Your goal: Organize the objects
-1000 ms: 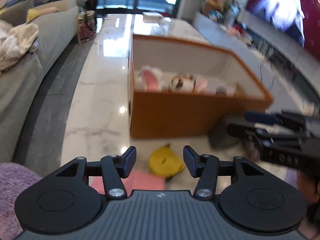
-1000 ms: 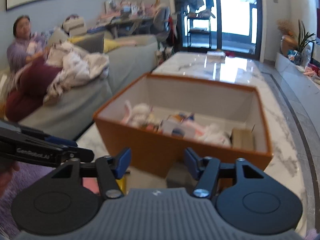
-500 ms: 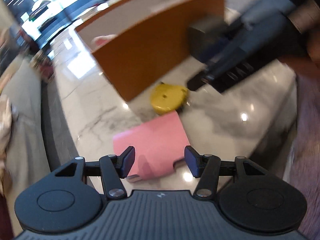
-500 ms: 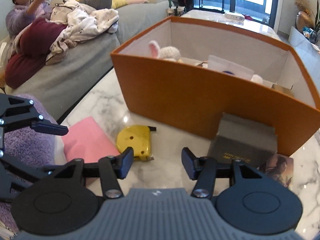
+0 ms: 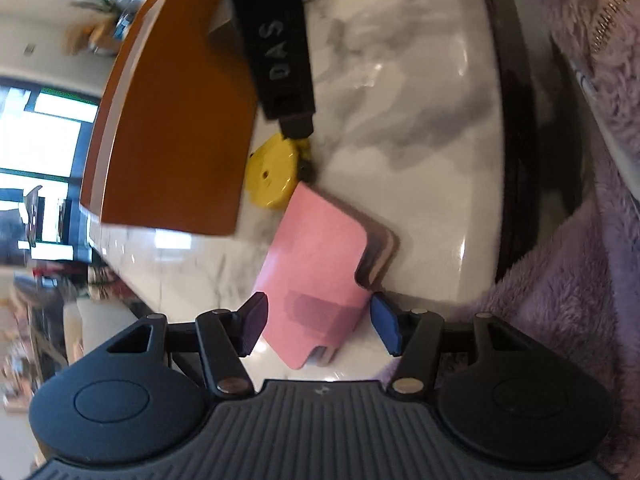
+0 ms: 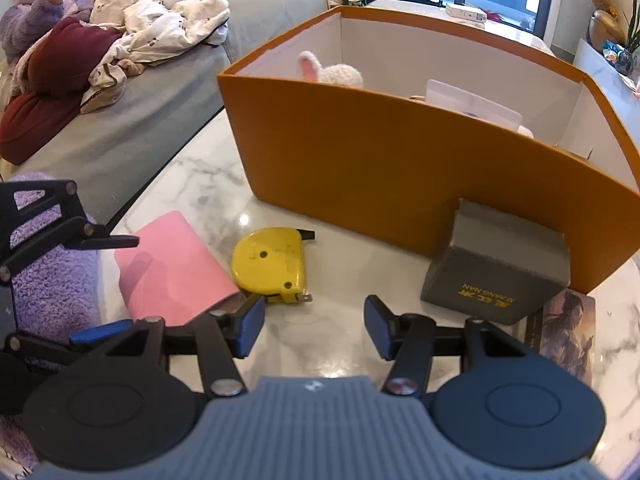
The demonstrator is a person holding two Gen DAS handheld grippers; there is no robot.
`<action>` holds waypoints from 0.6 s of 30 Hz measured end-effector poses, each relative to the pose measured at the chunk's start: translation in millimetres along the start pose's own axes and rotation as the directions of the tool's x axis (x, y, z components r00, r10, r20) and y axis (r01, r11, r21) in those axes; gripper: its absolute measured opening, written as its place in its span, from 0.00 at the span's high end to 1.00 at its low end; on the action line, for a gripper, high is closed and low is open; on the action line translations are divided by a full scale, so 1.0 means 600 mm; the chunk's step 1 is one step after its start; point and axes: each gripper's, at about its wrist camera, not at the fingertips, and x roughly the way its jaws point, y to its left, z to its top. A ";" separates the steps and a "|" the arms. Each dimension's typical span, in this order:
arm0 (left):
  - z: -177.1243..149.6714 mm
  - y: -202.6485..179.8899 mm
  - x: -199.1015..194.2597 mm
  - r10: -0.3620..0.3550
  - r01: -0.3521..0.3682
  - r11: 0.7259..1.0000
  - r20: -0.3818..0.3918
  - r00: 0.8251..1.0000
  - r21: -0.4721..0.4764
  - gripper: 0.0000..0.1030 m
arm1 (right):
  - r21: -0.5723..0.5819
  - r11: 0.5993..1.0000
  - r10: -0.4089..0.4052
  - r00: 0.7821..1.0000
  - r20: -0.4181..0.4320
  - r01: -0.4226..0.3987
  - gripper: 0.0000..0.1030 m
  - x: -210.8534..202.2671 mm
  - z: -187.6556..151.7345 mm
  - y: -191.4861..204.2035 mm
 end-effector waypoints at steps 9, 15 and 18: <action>-0.005 0.027 0.017 -0.054 0.055 0.991 0.016 0.998 -0.125 0.67 | -0.001 1.000 -0.003 1.000 0.006 0.003 0.44 -0.005 -0.003 0.003; -0.001 0.071 -0.001 -0.105 0.116 0.949 0.054 0.993 -0.293 0.70 | 0.001 1.000 0.024 1.000 0.004 -0.024 0.45 -0.004 -0.003 0.004; 0.000 0.105 -0.020 -0.165 0.195 0.901 0.108 0.980 -0.389 0.89 | 0.042 0.995 0.092 0.996 0.007 -0.092 0.53 -0.006 -0.003 0.000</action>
